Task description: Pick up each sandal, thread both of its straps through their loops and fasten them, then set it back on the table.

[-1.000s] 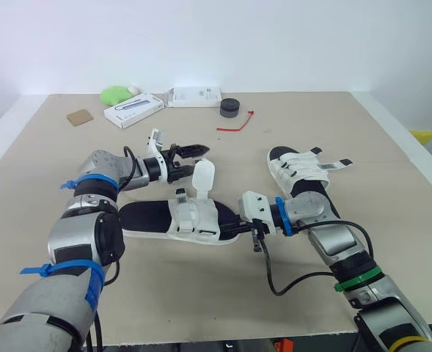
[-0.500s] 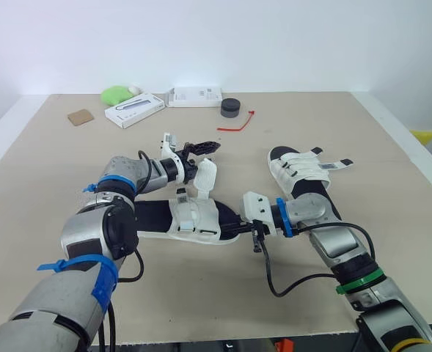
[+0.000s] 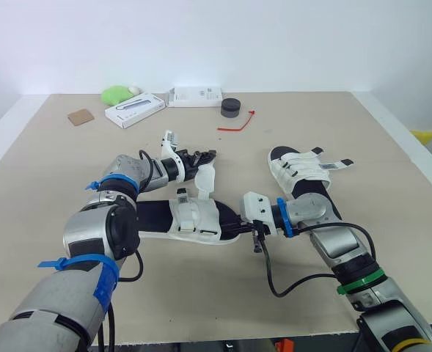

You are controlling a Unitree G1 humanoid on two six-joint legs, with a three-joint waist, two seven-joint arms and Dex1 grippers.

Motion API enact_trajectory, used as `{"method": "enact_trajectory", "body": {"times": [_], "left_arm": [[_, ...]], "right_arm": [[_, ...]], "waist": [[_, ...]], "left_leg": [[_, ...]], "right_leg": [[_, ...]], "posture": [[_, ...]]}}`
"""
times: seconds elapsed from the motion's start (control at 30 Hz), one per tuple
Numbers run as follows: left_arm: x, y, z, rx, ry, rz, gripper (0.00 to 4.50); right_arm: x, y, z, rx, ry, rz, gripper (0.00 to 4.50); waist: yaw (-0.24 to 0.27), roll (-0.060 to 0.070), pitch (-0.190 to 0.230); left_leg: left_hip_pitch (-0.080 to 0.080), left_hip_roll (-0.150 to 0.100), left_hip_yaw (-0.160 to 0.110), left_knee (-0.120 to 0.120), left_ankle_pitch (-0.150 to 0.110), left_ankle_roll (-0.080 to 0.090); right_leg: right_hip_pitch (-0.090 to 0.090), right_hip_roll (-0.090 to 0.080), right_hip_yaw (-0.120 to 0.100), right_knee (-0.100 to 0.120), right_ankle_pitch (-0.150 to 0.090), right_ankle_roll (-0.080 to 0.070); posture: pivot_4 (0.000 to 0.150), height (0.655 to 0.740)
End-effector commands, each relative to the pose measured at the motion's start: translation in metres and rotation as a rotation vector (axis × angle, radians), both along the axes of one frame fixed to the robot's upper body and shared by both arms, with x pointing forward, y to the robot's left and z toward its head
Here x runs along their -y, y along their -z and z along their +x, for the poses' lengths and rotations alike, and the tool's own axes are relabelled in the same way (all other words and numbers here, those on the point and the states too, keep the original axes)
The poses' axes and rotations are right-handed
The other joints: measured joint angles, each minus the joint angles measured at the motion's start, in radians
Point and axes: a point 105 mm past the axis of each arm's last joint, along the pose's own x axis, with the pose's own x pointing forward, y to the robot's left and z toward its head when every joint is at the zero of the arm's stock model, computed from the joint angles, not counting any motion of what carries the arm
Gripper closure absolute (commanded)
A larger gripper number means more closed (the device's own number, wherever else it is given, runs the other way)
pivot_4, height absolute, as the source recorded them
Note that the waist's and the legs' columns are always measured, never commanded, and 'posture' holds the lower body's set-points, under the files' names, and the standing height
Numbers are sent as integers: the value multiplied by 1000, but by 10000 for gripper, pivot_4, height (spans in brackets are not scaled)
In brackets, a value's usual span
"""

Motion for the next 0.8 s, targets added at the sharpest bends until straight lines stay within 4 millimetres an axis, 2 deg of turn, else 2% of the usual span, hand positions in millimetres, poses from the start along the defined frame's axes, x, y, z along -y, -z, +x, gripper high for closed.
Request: {"method": "enact_trajectory", "body": {"times": [0.03, 0.23, 0.33, 0.4, 0.47, 0.57, 0.67, 0.8], "left_arm": [[3, -13, 2, 69, 14, 20, 44440], [8, -28, 3, 415, 101, 207, 44440], [12, -38, -4, 713, 185, 362, 44440], [15, -47, -25, 1052, 271, 517, 44440], [18, -54, -58, 1414, 328, 644, 44440], [11, -59, -89, 1802, 284, 801, 44440], [3, -61, -113, 2069, 229, 872, 44440], [-13, -60, -124, 2231, 178, 930, 44440]], "right_arm": [[4, 1, -1, 8, 11, -17, 45000], [4, 0, 0, 8, 14, -18, 45000], [4, 0, 0, 8, 16, -18, 45000], [5, 0, -1, 5, 18, -19, 45000], [6, 1, -1, 2, 16, -20, 45000], [6, 2, -2, -2, 11, -25, 45000], [5, 2, -2, -5, 4, -25, 45000], [2, 2, -2, -7, -5, -23, 45000]], "waist": [[0, 0, 0], [0, 0, 0], [0, 0, 0], [0, 0, 0], [0, 0, 0], [5, 0, 0], [6, 0, 0], [5, 0, 0]], "left_leg": [[0, 0, 0, 0, 0, 0], [0, 0, 0, 0, 0, 0], [0, 0, 1, 0, 0, 0], [0, 0, 1, 0, 0, 0], [0, 3, 3, -1, 0, 0], [0, 3, 3, -1, -1, -1], [0, 2, 5, -1, 0, 0], [1, 2, 9, -1, 1, 2]], "right_leg": [[0, 0, 0, 0, 0, 0], [0, 0, 0, 0, 0, 0], [0, 0, 1, -1, 0, 0], [0, 0, 2, 0, 0, 0], [-1, 1, 5, -1, 1, 0], [-2, -1, 6, -1, 1, 0], [-1, -3, 6, -2, 2, 3], [0, -3, 9, -3, 4, 6]], "posture": [[1500, 7400], [1500, 7400], [1500, 7400], [1500, 7400], [1500, 7400], [1500, 7400], [1500, 7400], [1500, 7400]]}}
